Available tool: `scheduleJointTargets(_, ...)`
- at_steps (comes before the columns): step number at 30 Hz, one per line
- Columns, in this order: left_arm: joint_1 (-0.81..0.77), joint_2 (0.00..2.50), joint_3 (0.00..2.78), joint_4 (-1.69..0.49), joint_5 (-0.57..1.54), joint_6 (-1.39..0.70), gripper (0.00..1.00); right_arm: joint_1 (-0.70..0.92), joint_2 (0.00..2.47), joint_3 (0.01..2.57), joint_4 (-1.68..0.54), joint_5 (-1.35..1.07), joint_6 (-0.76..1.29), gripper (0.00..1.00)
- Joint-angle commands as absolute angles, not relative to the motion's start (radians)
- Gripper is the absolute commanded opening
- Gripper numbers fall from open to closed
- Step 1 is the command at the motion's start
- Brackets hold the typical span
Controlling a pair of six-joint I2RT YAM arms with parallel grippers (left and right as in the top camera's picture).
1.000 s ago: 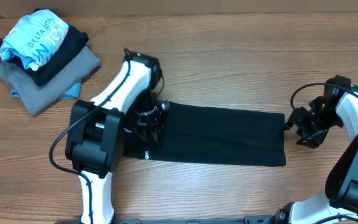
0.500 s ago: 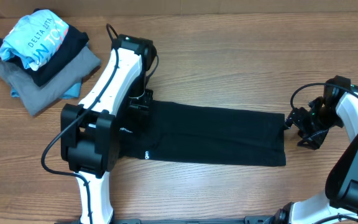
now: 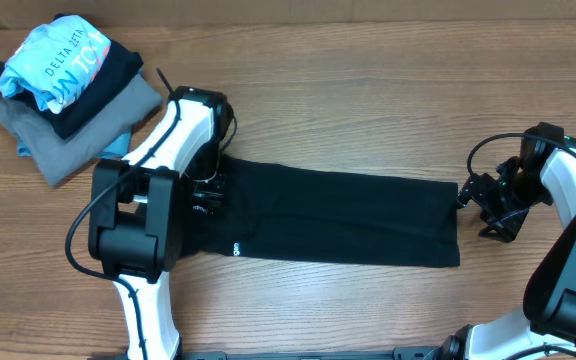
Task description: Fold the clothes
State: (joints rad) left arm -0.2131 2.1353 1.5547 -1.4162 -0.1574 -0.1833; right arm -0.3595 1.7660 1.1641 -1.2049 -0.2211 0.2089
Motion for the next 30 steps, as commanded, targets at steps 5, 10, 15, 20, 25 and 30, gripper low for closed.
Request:
scheduleJointTargets(5, -0.218, 2.113, 1.475, -1.337, -0.13, -0.179, 0.36, -0.362, 1.747, 1.181, -1.225, -0.229, 0.208, 0.77)
scheduleJointTargets(10, -0.218, 2.111, 1.476, -1.345, -0.096, -0.175, 0.12, -0.362, 1.747, 1.181, -1.227, -0.229, 0.208, 0.77)
scheduleJointTargets(15, -0.218, 2.106, 1.498, -1.399, -0.084, -0.163, 0.04, -0.362, 1.747, 1.181, -1.227, -0.229, 0.208, 0.77)
scheduleJointTargets(20, -0.218, 2.036, 1.502, -1.415, -0.073, -0.164, 0.04, -0.362, 1.747, 1.181, -1.228, -0.229, 0.208, 0.78)
scheduleJointTargets(25, -0.218, 1.938, 1.502, -1.421, -0.022, -0.156, 0.05, -0.362, 1.747, 1.181, -1.227, -0.229, 0.208, 0.78)
scheduleJointTargets(30, -0.218, 1.892, 1.502, -1.433, 0.001, -0.146, 0.07, -0.362, 1.747, 1.181, -1.227, -0.229, 0.208, 0.78)
